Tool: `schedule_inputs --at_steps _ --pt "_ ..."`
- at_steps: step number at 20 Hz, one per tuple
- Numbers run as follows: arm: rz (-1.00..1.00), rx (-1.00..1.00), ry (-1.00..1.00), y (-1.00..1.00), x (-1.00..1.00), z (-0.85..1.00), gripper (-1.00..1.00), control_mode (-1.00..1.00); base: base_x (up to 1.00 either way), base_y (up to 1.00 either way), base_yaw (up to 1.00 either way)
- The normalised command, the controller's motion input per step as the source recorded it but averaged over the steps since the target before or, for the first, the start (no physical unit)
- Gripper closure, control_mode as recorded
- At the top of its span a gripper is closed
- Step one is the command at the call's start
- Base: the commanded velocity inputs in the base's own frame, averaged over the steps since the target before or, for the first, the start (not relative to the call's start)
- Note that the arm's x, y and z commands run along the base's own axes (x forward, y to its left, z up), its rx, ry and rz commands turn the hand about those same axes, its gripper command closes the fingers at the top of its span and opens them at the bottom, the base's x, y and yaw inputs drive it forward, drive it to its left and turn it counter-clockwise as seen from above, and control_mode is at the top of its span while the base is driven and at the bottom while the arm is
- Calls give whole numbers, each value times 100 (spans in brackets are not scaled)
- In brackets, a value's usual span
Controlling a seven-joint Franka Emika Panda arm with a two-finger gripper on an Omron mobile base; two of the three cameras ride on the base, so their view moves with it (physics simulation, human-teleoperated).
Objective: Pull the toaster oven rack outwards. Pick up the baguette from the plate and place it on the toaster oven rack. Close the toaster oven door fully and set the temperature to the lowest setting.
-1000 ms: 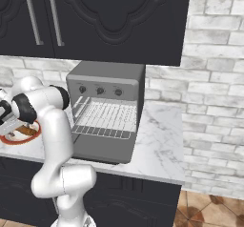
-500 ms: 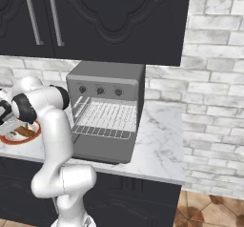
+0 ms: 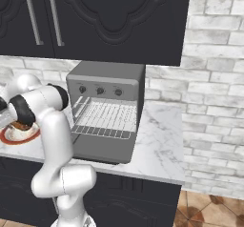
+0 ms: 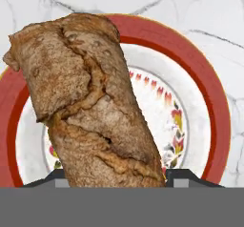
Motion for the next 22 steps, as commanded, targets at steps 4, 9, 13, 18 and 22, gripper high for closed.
schedule_inputs --at_steps 4,9,13,18,22 --pt "0 4 -11 -3 -60 100 100 -100 0 0 0" --pt "0 7 -7 -15 -93 82 100 -100 0 0 0" --pt "0 6 -11 -12 -100 82 100 -100 0 0 0" --pt "-1 5 -10 -31 -94 80 100 -100 0 0 0" --pt "-4 5 -1 -75 -41 60 100 -100 0 0 0"
